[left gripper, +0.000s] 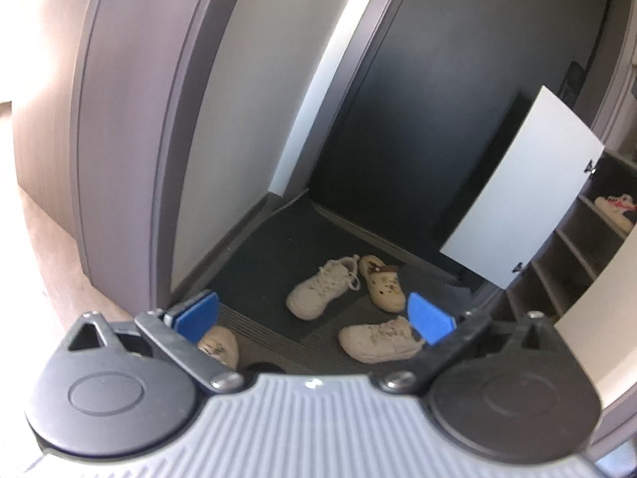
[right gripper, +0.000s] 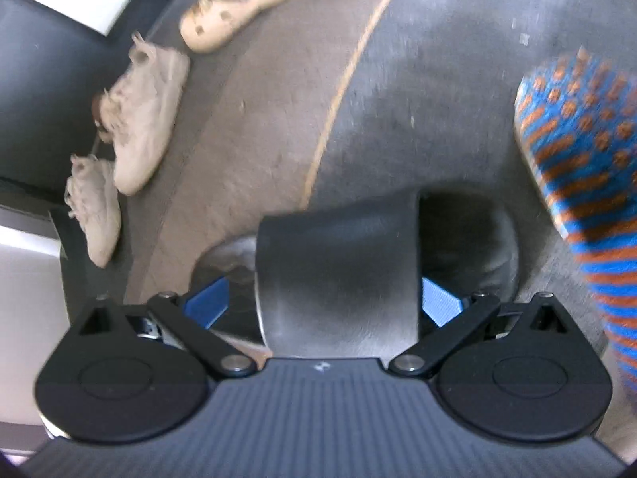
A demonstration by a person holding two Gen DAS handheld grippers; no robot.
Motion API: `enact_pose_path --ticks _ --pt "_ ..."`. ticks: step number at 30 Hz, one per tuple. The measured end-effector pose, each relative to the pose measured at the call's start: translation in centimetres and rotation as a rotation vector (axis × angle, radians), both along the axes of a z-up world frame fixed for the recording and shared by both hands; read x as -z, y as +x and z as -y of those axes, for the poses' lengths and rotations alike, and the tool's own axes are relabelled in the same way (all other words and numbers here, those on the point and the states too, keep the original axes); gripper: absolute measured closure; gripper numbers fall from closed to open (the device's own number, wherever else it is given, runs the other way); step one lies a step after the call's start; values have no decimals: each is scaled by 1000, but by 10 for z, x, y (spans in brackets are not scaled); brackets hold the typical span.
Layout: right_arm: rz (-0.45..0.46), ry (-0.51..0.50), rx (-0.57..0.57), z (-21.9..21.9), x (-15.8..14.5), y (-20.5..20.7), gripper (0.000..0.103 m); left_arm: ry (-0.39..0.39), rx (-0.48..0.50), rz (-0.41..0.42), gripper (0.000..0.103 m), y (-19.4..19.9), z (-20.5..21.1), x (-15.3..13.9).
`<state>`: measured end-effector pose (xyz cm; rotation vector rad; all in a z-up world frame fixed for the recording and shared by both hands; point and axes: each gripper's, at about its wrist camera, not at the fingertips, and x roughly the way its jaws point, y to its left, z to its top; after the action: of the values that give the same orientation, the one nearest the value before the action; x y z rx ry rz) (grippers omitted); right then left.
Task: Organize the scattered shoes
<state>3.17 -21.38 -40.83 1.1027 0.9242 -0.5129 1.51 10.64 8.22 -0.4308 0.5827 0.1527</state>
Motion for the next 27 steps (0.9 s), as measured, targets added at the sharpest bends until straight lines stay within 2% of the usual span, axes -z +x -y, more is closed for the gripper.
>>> enact_pose_path --ticks 2,5,7,8,9,11,15,19,21,25,27 --pt "-11 -5 4 4 6 3 0 7 -5 -2 0 1 -1 1" --pt "-78 -15 -41 8 14 12 0 3 -1 -5 0 1 -3 4" --pt "-80 -30 -77 11 11 19 2 -9 6 0 0 1 -6 5" --pt "-76 -38 -95 12 8 23 11 -18 10 6 0 0 -7 5" --pt "-85 -60 -127 13 3 28 14 -26 14 13 0 -1 -9 4" --pt "-94 -125 -192 10 -11 38 15 -39 19 22 0 -3 -11 3" --pt "-62 -330 -433 -5 -51 70 15 -68 25 28 0 -5 -14 4" --pt "-11 -456 -650 -11 -86 99 16 -73 29 43 0 -8 -16 3" --pt "-24 -585 -849 -20 -110 122 16 -78 34 43 0 -8 -17 3" --pt "-17 -771 -1158 -28 -147 151 16 -69 31 34 0 -9 -19 6" --pt "23 -886 -1387 -39 -167 159 16 -67 25 28 0 -9 -21 7"
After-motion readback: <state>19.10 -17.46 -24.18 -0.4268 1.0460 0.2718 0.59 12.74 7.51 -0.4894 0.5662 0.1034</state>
